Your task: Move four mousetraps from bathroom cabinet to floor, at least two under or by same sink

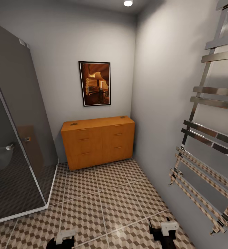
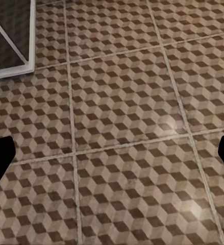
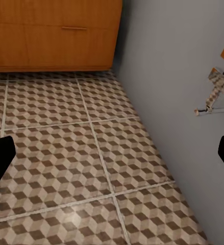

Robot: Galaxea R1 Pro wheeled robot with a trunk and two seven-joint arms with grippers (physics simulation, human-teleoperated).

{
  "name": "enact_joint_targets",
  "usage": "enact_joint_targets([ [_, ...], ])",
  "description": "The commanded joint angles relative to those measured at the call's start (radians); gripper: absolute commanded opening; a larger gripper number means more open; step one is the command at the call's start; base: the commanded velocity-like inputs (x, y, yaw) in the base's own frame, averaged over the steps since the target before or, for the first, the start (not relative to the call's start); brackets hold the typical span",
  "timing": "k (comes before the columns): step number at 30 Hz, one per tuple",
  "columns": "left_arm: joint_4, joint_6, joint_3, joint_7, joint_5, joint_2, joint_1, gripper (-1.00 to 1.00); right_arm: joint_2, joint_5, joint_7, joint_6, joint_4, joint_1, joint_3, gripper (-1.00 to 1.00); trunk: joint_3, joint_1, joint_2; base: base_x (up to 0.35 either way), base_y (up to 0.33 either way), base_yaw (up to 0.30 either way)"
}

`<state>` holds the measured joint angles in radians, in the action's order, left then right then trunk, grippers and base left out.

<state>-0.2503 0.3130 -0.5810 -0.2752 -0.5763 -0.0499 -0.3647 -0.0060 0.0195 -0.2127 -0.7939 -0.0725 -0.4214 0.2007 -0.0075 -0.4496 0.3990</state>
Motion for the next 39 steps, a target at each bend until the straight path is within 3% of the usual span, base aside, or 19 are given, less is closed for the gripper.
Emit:
enact_joint_targets([
  [1, 0.003, 0.003, -0.009, -0.006, -0.006, -0.002, 0.000, 1.00, 0.000, 0.002, -0.010, -0.004, 0.000, 0.000, 0.008, 1.00, -0.001, 0.000, 0.001, 0.000, 0.000, 0.000],
  [39, 0.041, 0.008, -0.012, 0.000, -0.005, -0.001, 0.000, 1.00, -0.005, 0.002, -0.010, -0.028, 0.008, 0.000, 0.011, 1.00, -0.001, 0.000, 0.001, 0.000, 0.000, 0.000],
])
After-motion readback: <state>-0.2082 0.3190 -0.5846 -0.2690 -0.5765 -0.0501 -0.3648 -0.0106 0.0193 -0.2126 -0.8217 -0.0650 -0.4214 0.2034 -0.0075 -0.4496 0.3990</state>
